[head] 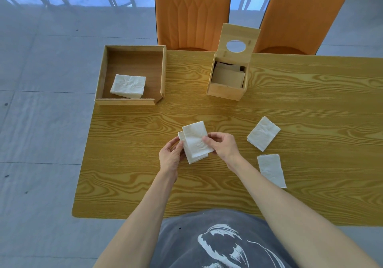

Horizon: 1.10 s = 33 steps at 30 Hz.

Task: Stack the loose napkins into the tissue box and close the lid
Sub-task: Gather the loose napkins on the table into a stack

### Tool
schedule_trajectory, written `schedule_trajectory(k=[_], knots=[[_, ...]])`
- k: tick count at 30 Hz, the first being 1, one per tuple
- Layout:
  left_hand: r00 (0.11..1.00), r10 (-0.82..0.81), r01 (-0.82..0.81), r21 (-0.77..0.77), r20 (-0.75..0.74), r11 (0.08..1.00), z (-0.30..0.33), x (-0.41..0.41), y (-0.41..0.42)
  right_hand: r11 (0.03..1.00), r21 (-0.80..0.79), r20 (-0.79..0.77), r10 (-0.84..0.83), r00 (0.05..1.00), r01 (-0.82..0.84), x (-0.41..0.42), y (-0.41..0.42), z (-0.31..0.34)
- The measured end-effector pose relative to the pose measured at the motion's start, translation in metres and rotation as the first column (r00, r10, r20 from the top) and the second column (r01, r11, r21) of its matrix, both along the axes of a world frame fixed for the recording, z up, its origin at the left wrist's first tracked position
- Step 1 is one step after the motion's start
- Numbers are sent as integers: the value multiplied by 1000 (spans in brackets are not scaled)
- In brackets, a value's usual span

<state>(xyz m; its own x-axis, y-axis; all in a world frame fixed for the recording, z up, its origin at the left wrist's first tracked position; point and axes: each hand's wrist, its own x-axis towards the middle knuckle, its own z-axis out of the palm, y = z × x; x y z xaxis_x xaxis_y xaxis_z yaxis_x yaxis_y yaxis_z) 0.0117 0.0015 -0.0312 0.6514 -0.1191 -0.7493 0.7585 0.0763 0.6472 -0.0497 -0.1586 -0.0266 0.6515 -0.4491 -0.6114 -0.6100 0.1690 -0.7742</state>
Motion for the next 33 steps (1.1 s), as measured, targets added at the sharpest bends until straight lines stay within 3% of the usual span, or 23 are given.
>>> schedule_trajectory(k=[4, 10, 19, 26, 33], knots=[[1000, 4, -4, 2, -14, 1000, 1, 0, -1, 996, -78, -72, 32, 997, -37, 1, 7, -10], [999, -49, 49, -9, 7, 999, 4, 1, -2, 930, -335, -167, 102, 981, -154, 5, 13, -7], [984, -164, 162, 33, 62, 986, 0, -5, -9, 844, -467, -242, 167, 956, -265, -8, 6, 1], [971, -233, 231, 33, 59, 972, -2, -14, -21, 824, -559, -285, -87, 955, -92, -71, -42, 12], [957, -285, 284, 27, 58, 958, -1, -29, -33, 786, -619, -435, -331, 837, -11, -123, -71, 12]])
